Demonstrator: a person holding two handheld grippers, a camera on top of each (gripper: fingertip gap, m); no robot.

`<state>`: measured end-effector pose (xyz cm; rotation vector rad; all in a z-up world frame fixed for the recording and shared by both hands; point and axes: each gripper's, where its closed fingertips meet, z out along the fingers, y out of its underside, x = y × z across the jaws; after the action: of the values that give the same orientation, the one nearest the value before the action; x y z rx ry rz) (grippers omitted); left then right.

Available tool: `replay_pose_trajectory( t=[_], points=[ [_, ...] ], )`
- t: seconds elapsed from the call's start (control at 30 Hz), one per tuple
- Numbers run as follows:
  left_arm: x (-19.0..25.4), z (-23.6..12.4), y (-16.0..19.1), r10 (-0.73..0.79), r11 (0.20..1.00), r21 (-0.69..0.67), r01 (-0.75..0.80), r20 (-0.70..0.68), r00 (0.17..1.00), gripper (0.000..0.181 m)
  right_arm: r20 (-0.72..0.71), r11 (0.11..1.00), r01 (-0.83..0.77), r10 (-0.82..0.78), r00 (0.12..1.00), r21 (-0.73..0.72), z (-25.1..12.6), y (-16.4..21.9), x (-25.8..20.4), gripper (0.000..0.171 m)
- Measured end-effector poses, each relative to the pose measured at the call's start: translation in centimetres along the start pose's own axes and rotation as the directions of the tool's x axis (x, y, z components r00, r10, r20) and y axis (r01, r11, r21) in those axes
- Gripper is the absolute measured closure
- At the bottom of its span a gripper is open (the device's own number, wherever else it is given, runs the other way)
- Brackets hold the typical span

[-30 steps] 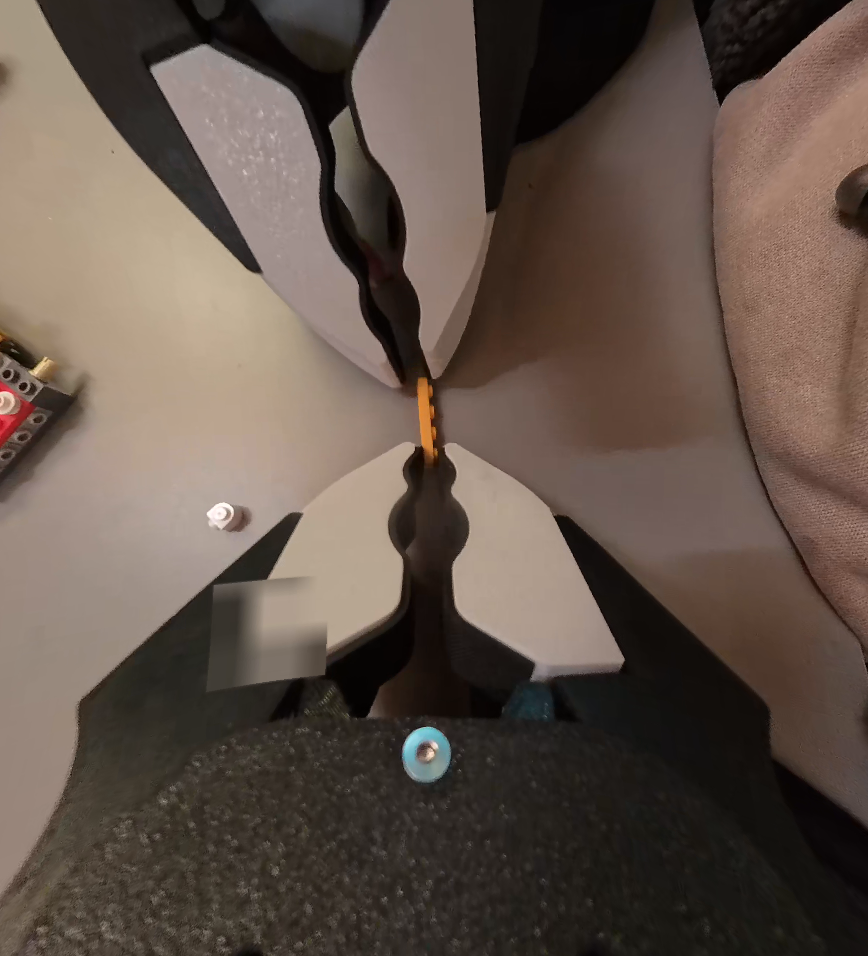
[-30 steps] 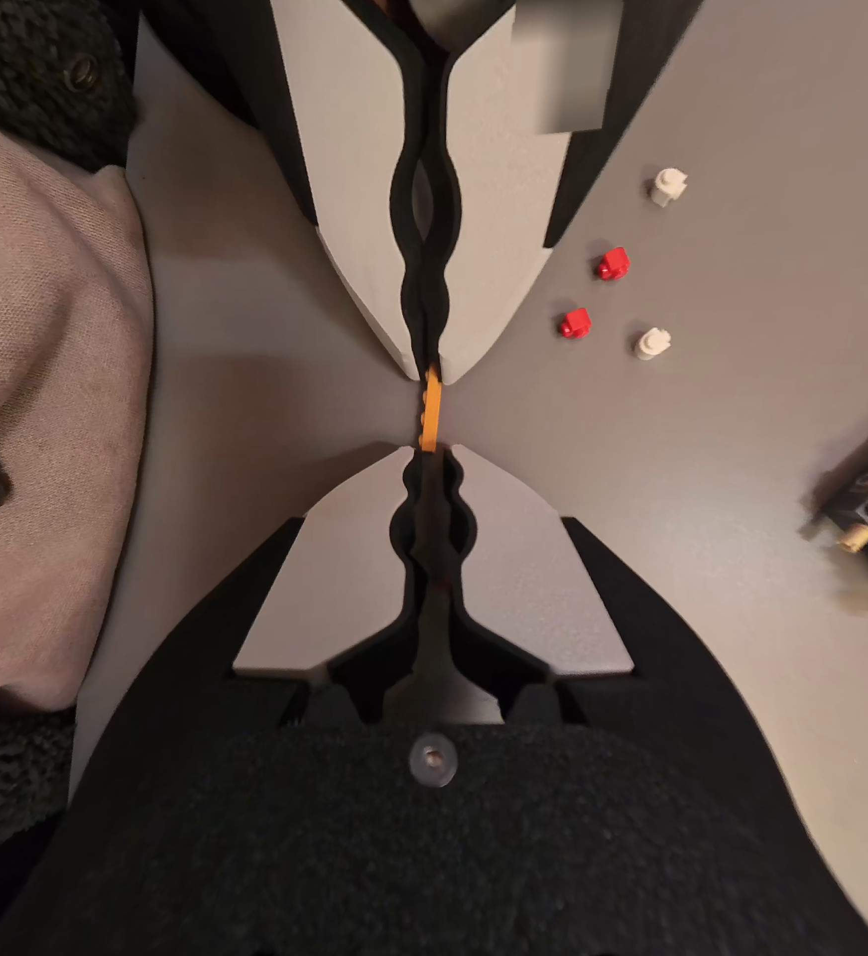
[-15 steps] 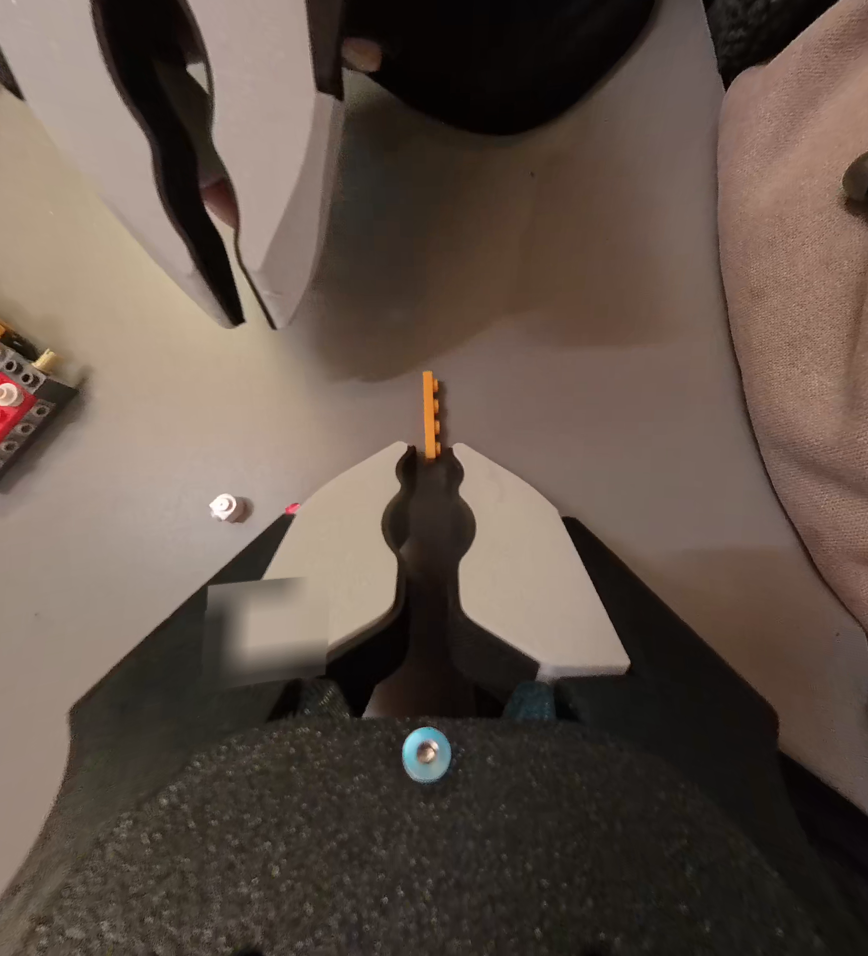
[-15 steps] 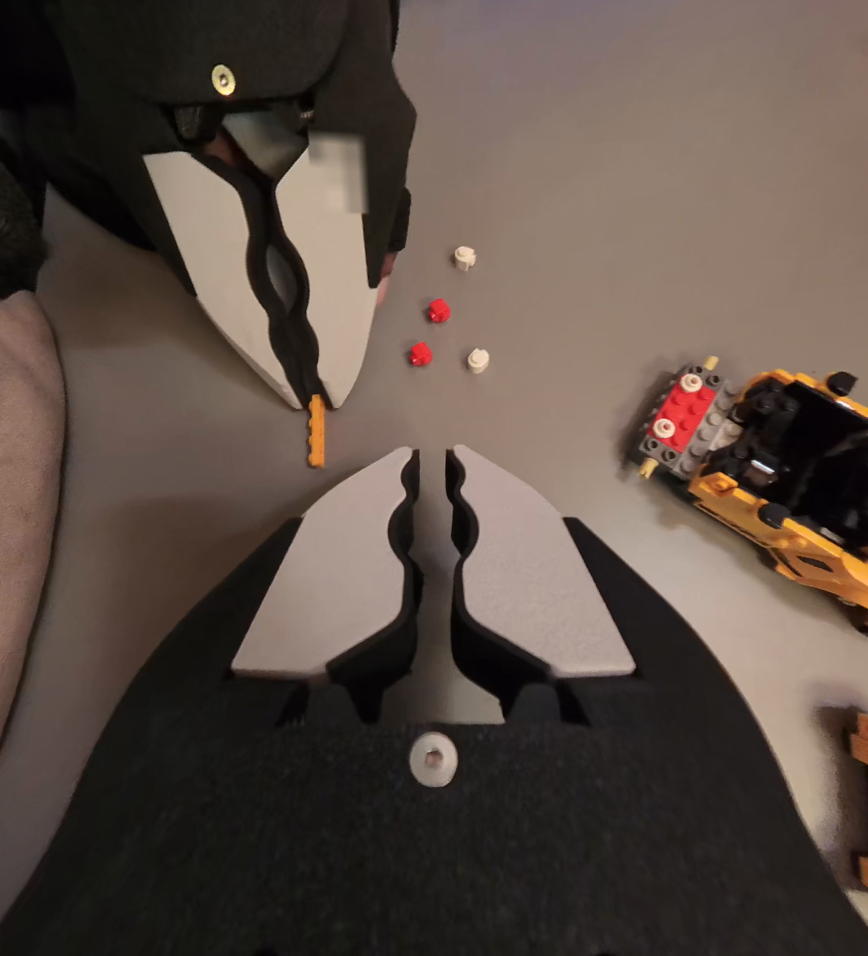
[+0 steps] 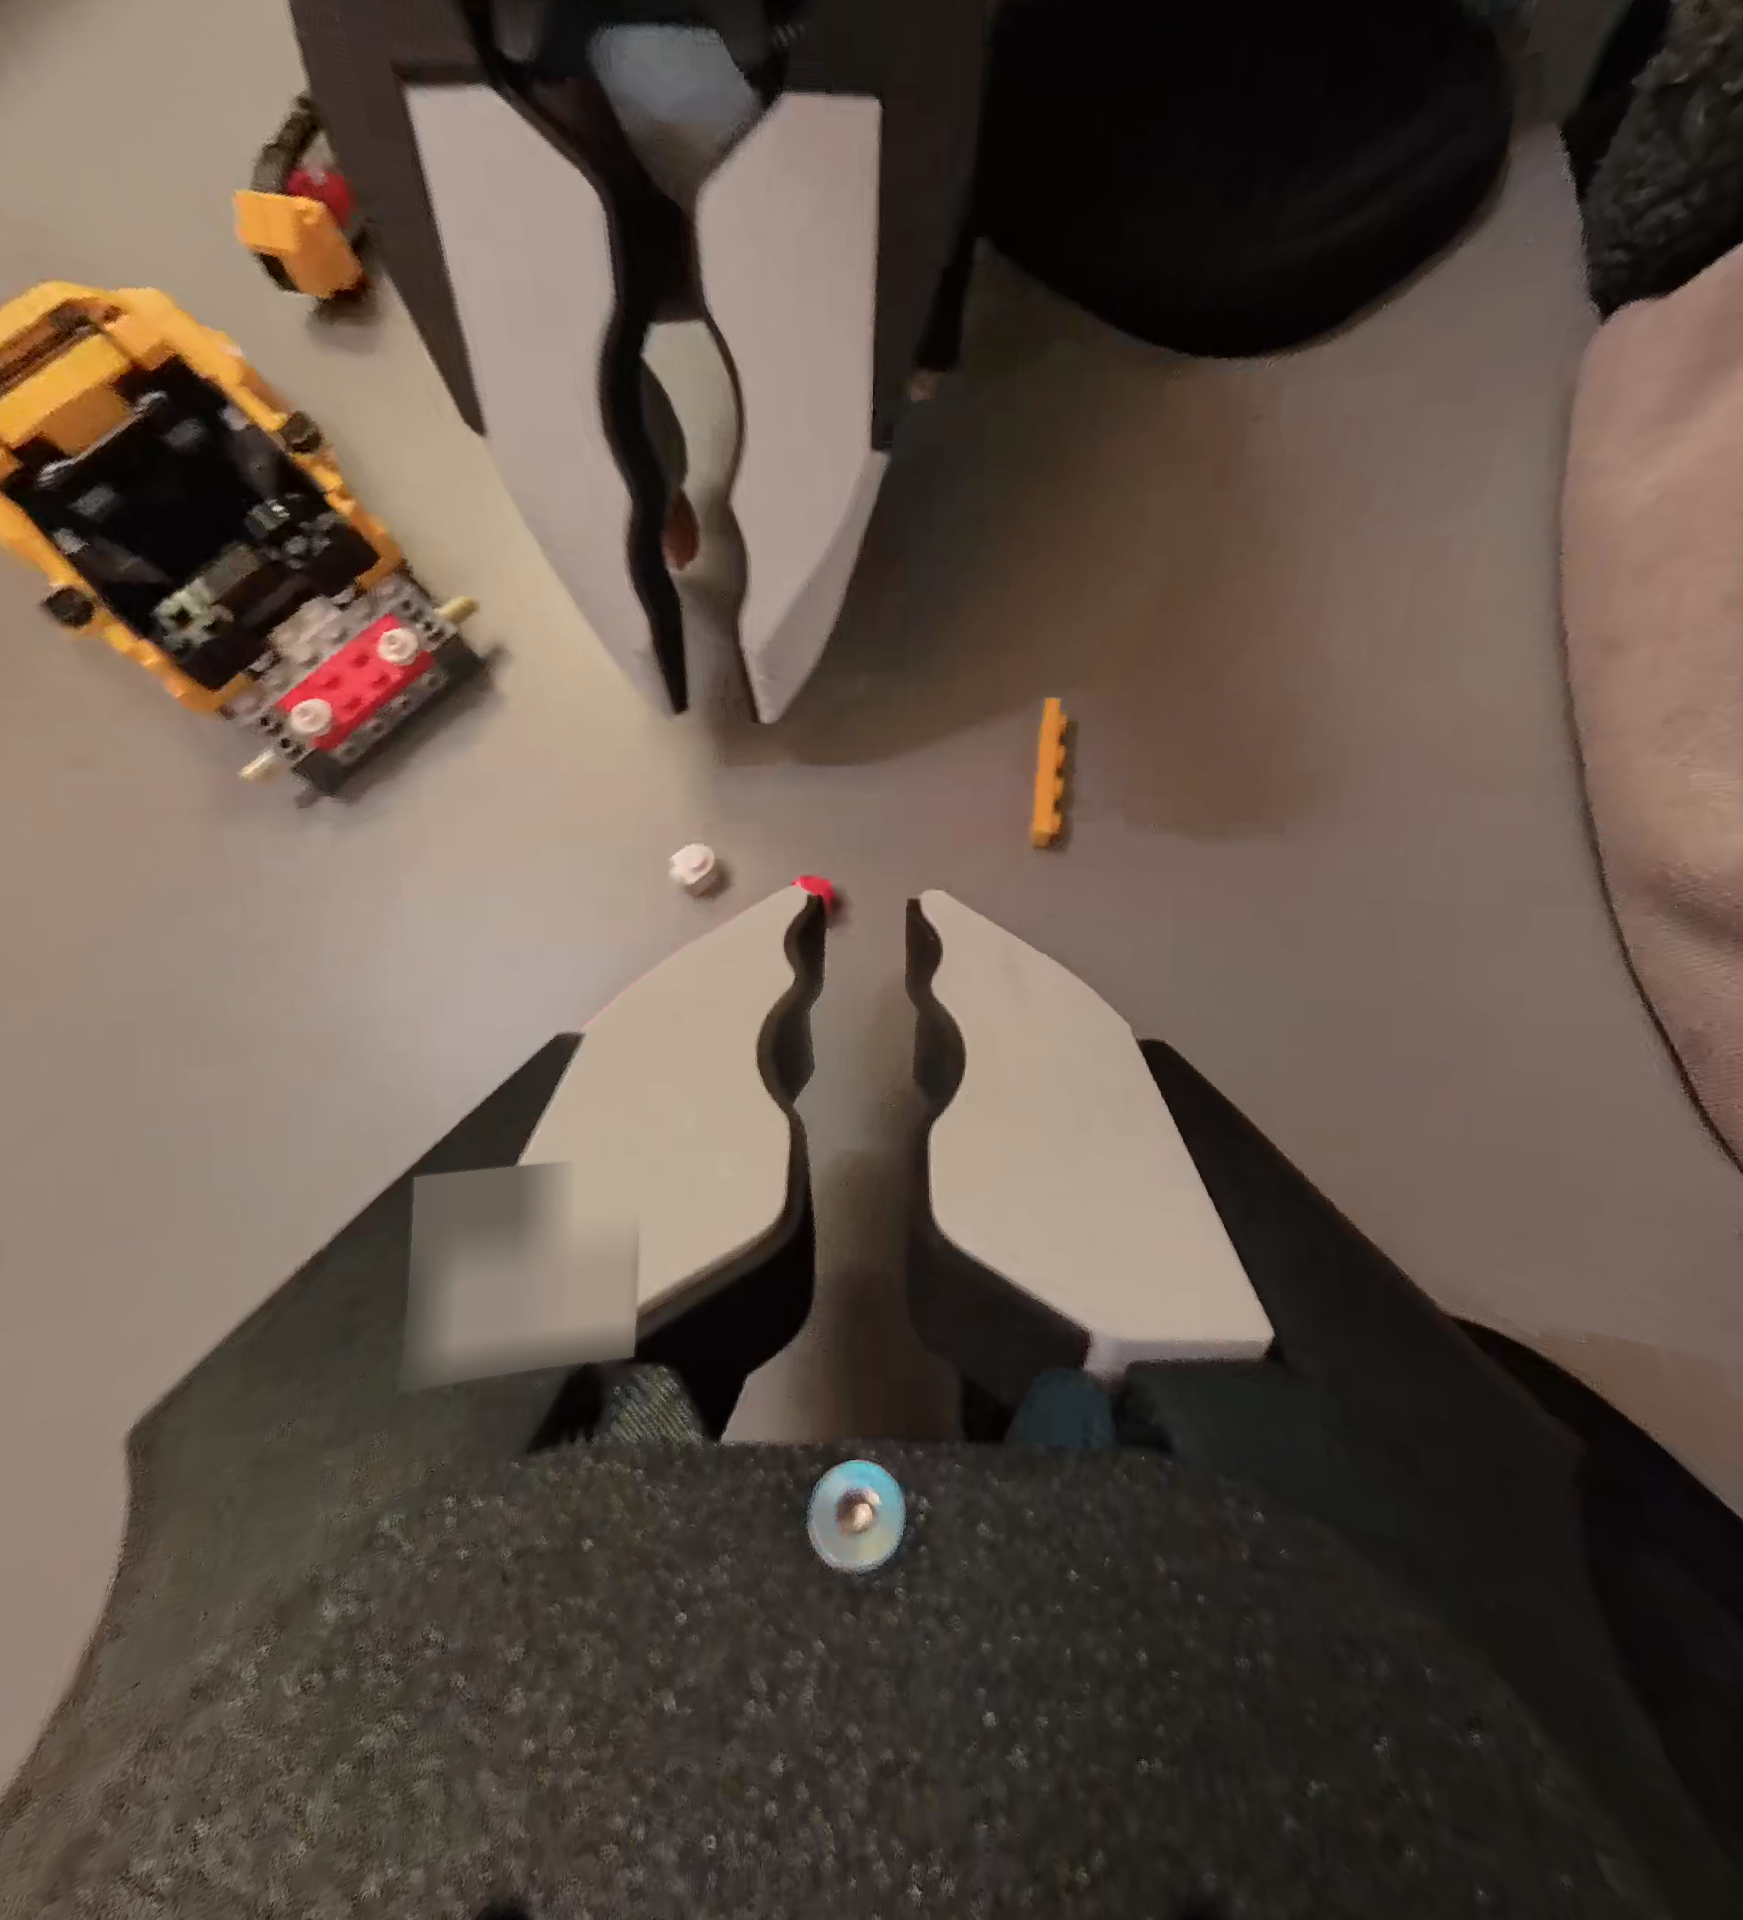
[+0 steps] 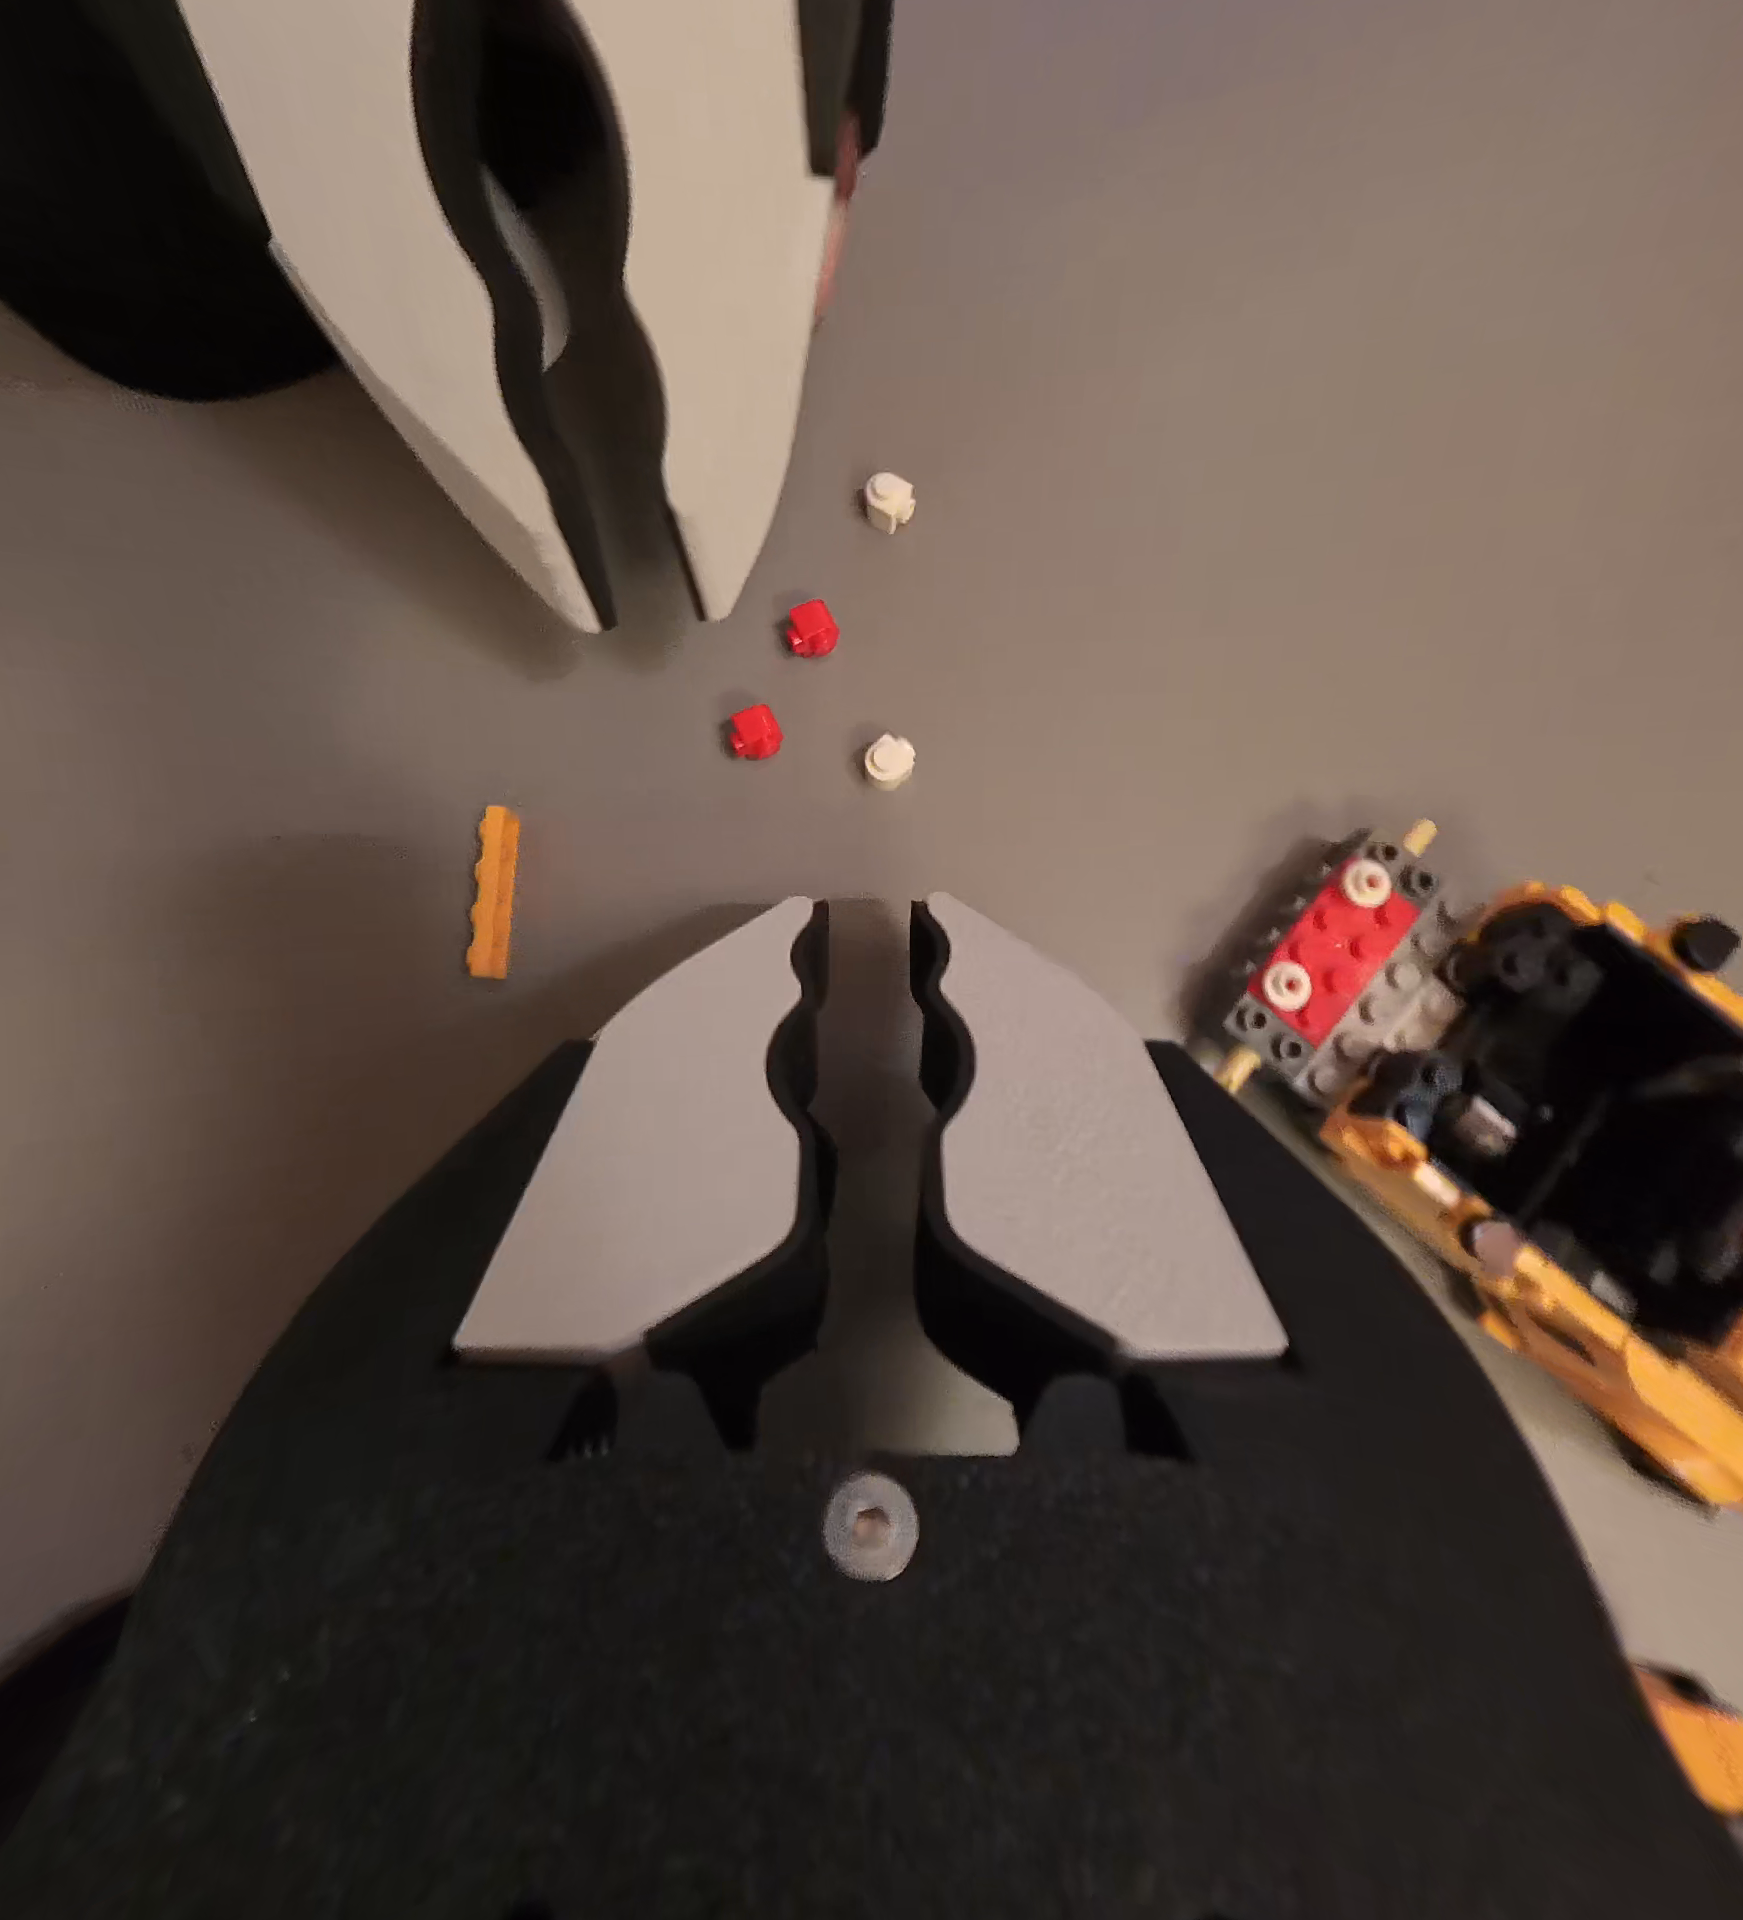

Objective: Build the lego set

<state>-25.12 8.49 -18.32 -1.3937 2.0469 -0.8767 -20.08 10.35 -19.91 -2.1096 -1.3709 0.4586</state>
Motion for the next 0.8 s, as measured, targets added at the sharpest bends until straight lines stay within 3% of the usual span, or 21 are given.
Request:
replay_pose_trajectory(
  t=[0.33, 0.63, 0.8],
  points=[
    [-1.9, -0.5, 1.2, -0.044, 0.998, -0.029, 0.047, 0.076, 0.996, 0.168, 0.139, 0.981, 0.185, -0.177, 0.974, -0.051, 2.0, -2.6, -2.0, 0.159],
    [-1.5, -0.4, 0.9, -0.049, 0.999, -0.015, 0.049, 0.051, 0.998, 0.169, 0.167, 0.982, 0.183, -0.171, 0.971, -0.054, 2.8, -2.7, -2.6, 0.163],
    [-0.9, -0.9, -1.7, 0.022, 0.993, 0.113, -0.030, 0.071, 0.997, 0.169, 0.198, 0.987, -0.047, 0.016, 0.980, 0.151, -0.2, -4.5, -2.9, 0.163]
  ],
)
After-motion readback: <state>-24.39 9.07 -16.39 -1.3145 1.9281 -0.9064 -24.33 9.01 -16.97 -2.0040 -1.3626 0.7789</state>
